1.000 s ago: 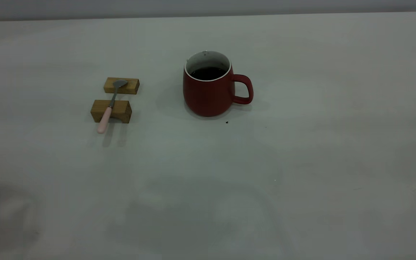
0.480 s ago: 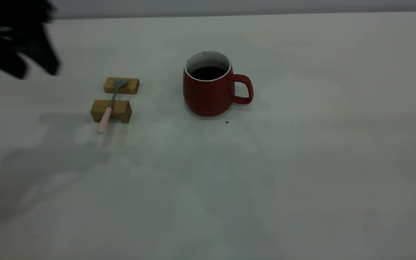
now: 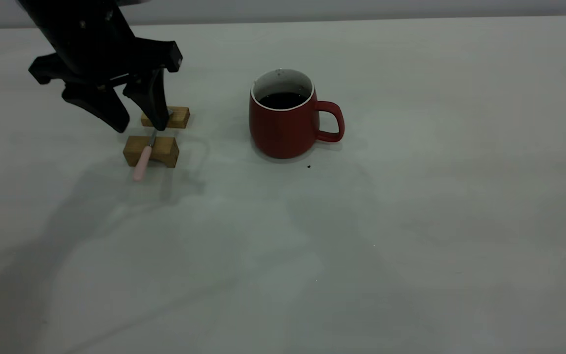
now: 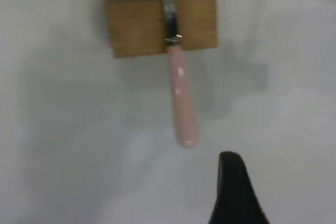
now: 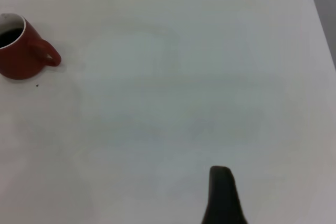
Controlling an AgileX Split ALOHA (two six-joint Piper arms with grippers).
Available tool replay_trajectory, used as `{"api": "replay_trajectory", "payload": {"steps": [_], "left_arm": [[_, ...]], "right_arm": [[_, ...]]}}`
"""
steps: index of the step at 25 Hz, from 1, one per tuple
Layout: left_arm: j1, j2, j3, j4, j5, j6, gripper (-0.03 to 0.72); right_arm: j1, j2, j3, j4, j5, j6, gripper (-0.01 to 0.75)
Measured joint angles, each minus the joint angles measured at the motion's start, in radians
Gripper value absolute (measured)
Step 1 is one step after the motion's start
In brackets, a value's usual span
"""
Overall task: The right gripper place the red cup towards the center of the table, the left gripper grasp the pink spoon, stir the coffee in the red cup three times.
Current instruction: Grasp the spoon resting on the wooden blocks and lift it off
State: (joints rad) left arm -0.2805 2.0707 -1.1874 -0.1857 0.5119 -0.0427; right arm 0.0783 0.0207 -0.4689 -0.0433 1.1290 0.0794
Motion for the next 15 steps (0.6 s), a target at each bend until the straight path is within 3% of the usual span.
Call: {"api": "replay_trajectory", "payload": {"steps": [7, 15], "left_arm": [[0.0, 0.035, -0.015, 0.289, 0.038, -0.284, 0.531], [-0.009, 0.087, -0.015, 0.291, -0.038, -0.306, 0.531]], "right_arm": [[0.0, 0.0, 0.0, 0.0, 0.0, 0.001, 0.582], [0.0, 0.0, 0.0, 0.0, 0.0, 0.001, 0.582]]}}
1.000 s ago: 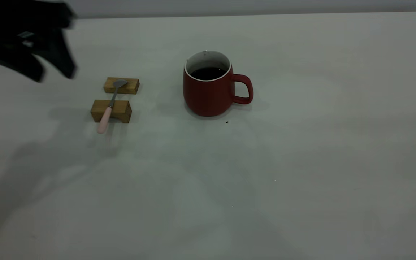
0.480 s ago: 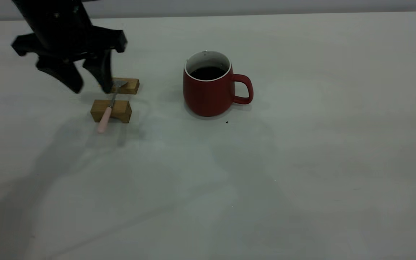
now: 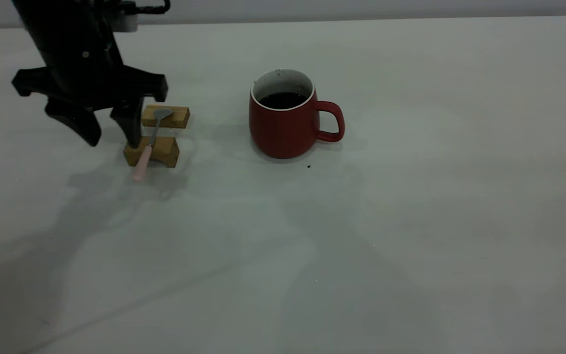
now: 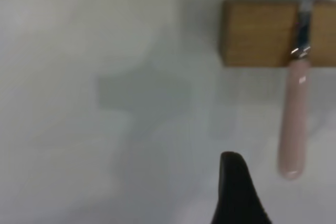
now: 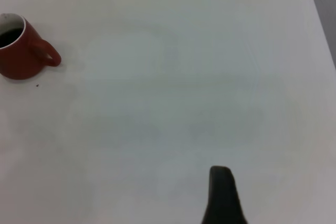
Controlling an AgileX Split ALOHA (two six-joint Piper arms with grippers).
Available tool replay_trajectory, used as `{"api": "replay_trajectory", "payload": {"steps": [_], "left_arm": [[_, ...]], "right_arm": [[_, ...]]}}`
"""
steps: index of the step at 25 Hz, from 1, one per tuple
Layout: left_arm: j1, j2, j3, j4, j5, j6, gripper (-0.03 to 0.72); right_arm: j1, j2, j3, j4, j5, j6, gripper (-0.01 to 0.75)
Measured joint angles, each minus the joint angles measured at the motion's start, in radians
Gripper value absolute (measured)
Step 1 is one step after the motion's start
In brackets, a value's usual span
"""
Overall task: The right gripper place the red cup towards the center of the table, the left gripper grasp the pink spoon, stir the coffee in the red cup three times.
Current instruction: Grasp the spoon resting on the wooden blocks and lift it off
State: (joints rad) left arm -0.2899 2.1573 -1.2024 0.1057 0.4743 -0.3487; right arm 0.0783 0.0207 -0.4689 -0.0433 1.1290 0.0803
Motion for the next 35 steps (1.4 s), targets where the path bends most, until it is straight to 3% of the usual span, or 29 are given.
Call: {"api": "replay_trajectory", "payload": {"steps": [15, 35], "left_arm": [[0.0, 0.132, -0.058, -0.022, -0.05, 0.0, 0.531], [0.0, 0.215, -0.112, -0.026, -0.023, 0.003, 0.531]], "right_arm": [[0.0, 0.0, 0.0, 0.0, 0.0, 0.0, 0.582], [0.0, -0.001, 0.0, 0.0, 0.0, 0.0, 0.582]]}}
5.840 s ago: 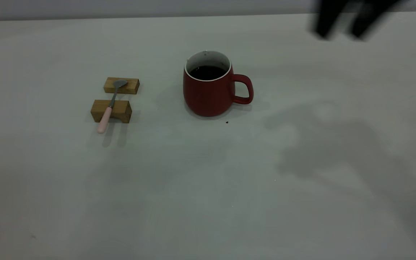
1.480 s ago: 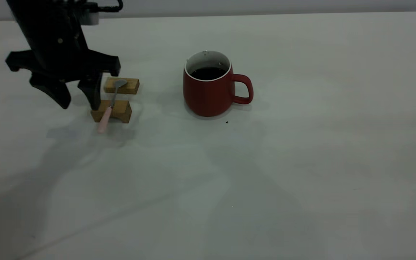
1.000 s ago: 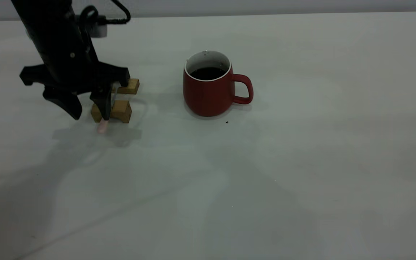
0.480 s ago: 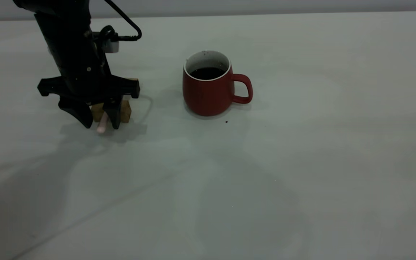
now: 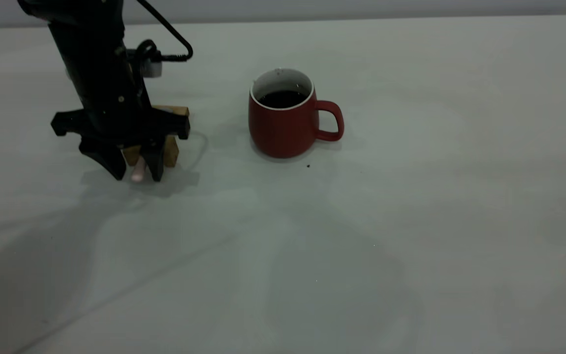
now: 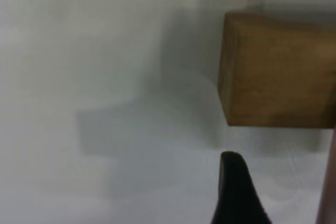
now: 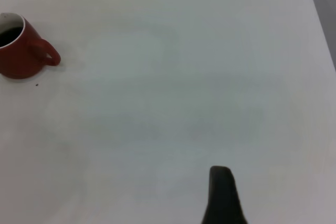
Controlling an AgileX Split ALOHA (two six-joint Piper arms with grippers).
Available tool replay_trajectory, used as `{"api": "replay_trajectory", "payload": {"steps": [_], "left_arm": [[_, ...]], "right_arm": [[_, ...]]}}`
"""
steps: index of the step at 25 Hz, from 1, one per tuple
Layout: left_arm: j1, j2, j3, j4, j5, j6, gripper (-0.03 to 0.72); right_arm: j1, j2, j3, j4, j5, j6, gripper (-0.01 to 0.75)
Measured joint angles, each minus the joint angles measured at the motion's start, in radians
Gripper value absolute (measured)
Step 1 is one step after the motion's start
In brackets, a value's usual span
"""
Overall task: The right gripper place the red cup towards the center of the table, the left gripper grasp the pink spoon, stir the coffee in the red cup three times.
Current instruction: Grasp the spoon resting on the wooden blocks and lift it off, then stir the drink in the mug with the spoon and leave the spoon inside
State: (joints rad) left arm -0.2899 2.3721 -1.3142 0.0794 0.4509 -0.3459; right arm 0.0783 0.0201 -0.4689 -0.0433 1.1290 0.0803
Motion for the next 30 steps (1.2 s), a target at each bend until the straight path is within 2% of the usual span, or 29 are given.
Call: {"api": "replay_trajectory", "payload": {"steps": [3, 6, 9, 11, 12, 18, 22, 25, 30], "left_arm": [[0.0, 0.005, -0.002, 0.001, 0.0, 0.0, 0.52], [0.0, 0.005, -0.01, 0.003, 0.0, 0.0, 0.461], [0.0, 0.005, -0.01, 0.003, 0.011, 0.0, 0.297], [0.0, 0.003, -0.01, 0.003, 0.031, 0.0, 0.149], [0.0, -0.001, -0.01, 0.003, 0.041, 0.001, 0.128], [0.0, -0.096, -0.01, -0.06, 0.078, -0.001, 0.133], [0.0, -0.184, -0.01, -0.28, 0.092, -0.02, 0.133], [0.0, -0.229, -0.01, -0.532, 0.124, -0.061, 0.133], [0.0, -0.246, -0.01, -1.046, 0.192, -0.081, 0.133]], "right_arm": [[0.0, 0.0, 0.0, 0.0, 0.0, 0.0, 0.582], [0.0, 0.0, 0.0, 0.0, 0.0, 0.0, 0.582], [0.0, 0.0, 0.0, 0.0, 0.0, 0.0, 0.582], [0.0, 0.0, 0.0, 0.0, 0.0, 0.0, 0.582], [0.0, 0.0, 0.0, 0.0, 0.0, 0.0, 0.582], [0.0, 0.0, 0.0, 0.0, 0.0, 0.0, 0.582], [0.0, 0.0, 0.0, 0.0, 0.0, 0.0, 0.582], [0.0, 0.0, 0.0, 0.0, 0.0, 0.0, 0.582], [0.0, 0.0, 0.0, 0.0, 0.0, 0.0, 0.582]]}}
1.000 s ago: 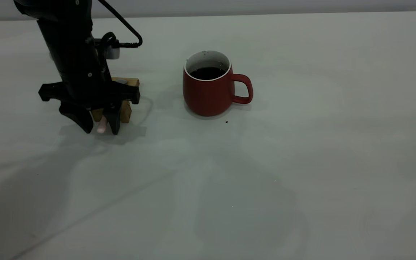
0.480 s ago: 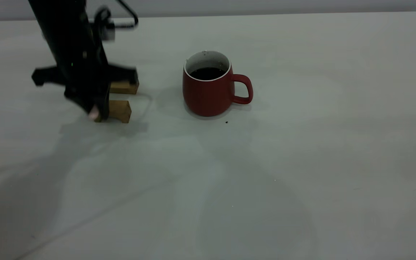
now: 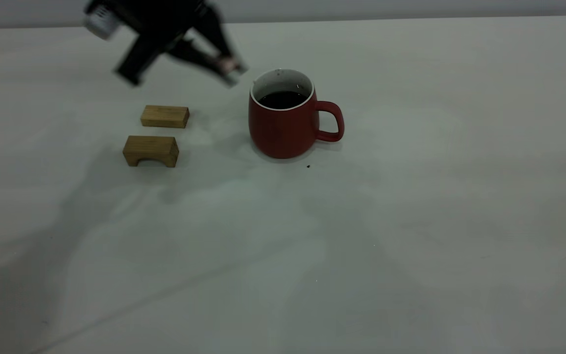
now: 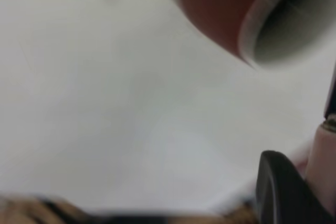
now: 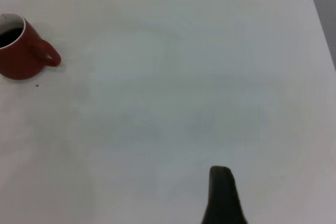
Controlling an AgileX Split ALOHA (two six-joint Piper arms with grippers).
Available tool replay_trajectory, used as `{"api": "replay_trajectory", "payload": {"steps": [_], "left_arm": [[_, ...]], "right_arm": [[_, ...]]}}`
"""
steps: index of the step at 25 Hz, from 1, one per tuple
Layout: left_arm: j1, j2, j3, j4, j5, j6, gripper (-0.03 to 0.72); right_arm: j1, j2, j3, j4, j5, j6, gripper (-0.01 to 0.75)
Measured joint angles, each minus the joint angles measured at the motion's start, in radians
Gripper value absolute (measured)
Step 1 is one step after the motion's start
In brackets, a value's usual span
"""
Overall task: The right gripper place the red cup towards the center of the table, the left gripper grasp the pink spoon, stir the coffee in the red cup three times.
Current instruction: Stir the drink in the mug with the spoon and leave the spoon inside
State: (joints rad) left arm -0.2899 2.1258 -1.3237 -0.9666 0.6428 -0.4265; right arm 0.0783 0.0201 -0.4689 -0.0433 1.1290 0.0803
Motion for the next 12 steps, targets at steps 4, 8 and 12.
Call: {"api": "replay_trajectory", "payload": {"steps": [4, 8, 12], "left_arm": [[0.0, 0.001, 0.0, -0.411, 0.061, -0.002, 0.133], [0.0, 0.022, 0.0, -0.707, 0.104, -0.029, 0.133], [0.0, 0.03, 0.0, -0.754, 0.097, -0.184, 0.133]], "right_arm": [[0.0, 0.0, 0.0, 0.0, 0.0, 0.0, 0.582], [0.0, 0.0, 0.0, 0.0, 0.0, 0.0, 0.582], [0.0, 0.0, 0.0, 0.0, 0.0, 0.0, 0.582]]}}
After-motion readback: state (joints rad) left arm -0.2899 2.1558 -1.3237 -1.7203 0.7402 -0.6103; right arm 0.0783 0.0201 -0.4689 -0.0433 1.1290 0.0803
